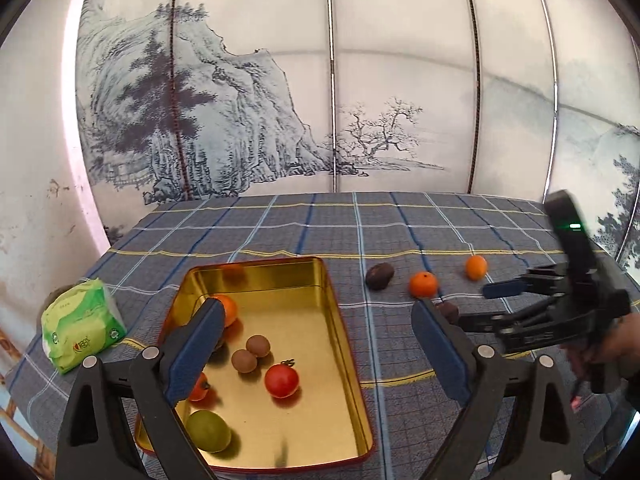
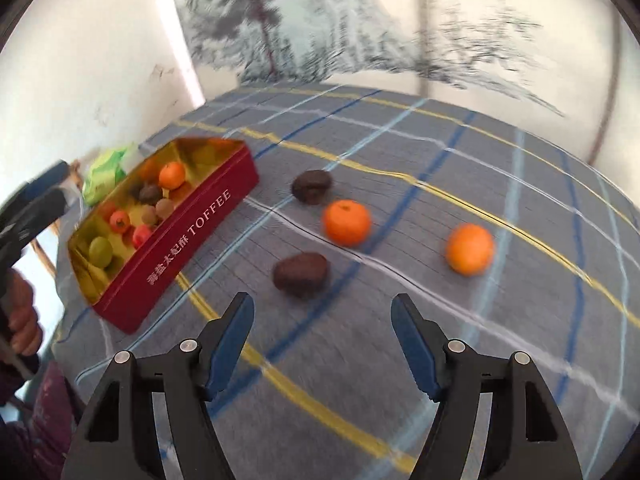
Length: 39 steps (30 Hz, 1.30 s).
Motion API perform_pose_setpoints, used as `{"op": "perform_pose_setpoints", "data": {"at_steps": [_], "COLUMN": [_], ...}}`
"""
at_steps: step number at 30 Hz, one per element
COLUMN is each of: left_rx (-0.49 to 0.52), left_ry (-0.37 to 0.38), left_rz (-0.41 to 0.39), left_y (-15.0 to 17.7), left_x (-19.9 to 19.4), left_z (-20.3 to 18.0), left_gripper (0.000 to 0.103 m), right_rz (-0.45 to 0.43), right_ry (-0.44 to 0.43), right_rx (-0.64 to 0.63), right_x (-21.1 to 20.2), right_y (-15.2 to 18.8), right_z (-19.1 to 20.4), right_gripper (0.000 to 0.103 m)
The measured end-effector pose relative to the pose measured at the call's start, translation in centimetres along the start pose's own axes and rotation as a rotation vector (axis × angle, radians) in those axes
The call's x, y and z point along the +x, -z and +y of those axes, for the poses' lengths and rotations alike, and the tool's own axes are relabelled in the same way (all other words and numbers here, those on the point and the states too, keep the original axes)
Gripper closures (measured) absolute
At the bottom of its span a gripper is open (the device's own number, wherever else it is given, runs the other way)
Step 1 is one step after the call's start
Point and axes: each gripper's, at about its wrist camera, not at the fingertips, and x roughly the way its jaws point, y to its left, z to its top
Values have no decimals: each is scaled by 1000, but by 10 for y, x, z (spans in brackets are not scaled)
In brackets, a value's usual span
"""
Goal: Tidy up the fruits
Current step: 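Grasp a dark brown dried fruit on the table with the right gripper, then grasp a tangerine with the left gripper while the right holds the dried fruit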
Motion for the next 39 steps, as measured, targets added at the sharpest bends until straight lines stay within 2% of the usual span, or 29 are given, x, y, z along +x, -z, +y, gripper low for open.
{"op": "perform_pose_setpoints", "data": {"at_steps": [3,4,5,8,11,12,15,17,19,22,25,28,31,34,37,38,39], "left_rx": [9,14,18,26,60,66,74,87,113,152,211,283,336,377,393,389,386], "left_ry": [10,10,10,29,60,73,157,192,224,284,345,362,367,356,320,319,326], "left_rz": [7,13,18,34,39,41,90,113,135,165,190,198,252,301,335,356,377], "left_y": [-2,-3,-3,-6,-11,-13,-20,-24,-26,-36,-47,-56,-56,-49,-41,-38,-36], "left_x": [6,9,13,20,28,31,47,58,70,88,107,132,163,190,213,220,225], "left_z": [-6,-8,-10,-16,-31,-36,-55,-70,-88,-117,-148,-179,-208,-230,-241,-244,-244], "left_gripper": [9,9,9,9,9,9,9,9,9,10,11,17,22,26,35,42,56], "right_rz": [52,69,95,94,40,28,-3,-12,-9,-18,-36,-35,-49,-59,-65,-70,-73], "right_ry": [-33,-17,-5,-19,15,36,171,241,310,353,374,381,353,334,322,313,308], "right_rx": [-24,-40,-44,-27,3,21,122,252,330,404,394,396,419,434,443,450,455], "right_x": [30,40,50,49,16,6,-29,-49,-60,-71,-75,-74,-76,-75,-76,-76,-77], "right_y": [-11,-12,-12,-6,15,21,51,75,91,110,112,110,113,114,115,116,116], "right_z": [5,8,9,3,-21,-33,-88,-136,-168,-199,-204,-202,-207,-209,-210,-212,-213], "right_gripper": [37,57,60,61,61,61,61,61,61,60,60,60,60,60,60,60,60]}}
